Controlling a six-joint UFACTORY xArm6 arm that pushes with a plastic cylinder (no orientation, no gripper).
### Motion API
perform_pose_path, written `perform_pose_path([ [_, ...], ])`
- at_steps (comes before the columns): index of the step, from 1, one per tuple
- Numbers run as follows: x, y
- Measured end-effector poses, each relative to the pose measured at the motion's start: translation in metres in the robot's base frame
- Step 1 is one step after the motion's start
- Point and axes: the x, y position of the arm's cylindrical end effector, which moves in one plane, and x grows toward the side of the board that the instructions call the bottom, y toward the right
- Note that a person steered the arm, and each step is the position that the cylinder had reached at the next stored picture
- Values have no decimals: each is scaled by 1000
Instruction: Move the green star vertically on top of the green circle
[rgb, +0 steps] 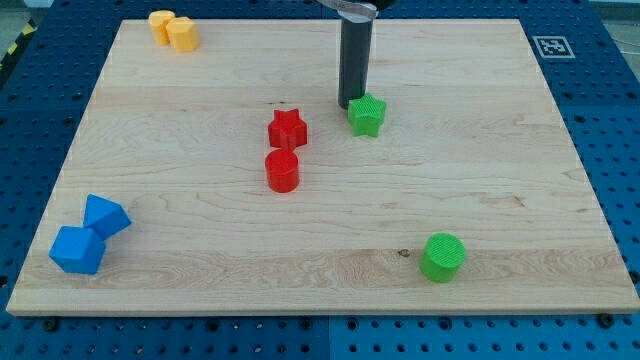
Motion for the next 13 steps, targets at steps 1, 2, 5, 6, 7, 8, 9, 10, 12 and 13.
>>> perform_pose_path([
  [1,8,0],
  [2,14,1],
  [5,39,11],
  [6,44,20],
  [7,45,29],
  [8,45,29],
  [9,48,39],
  [10,56,48],
  [12,33,87],
  [13,26,118],
])
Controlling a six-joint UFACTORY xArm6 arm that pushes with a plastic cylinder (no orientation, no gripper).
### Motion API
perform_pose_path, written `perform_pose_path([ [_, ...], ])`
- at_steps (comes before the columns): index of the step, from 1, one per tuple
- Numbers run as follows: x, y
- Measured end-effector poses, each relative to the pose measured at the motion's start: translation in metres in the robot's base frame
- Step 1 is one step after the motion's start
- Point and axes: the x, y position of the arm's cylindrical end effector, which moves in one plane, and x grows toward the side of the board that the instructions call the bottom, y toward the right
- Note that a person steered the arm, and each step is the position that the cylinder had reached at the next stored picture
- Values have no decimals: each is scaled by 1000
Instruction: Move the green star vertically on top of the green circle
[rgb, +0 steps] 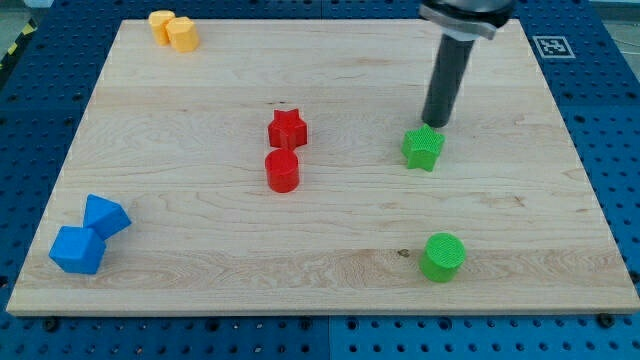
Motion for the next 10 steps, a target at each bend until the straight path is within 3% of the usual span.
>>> perform_pose_path([
  [2,26,22],
  [10,28,-13],
])
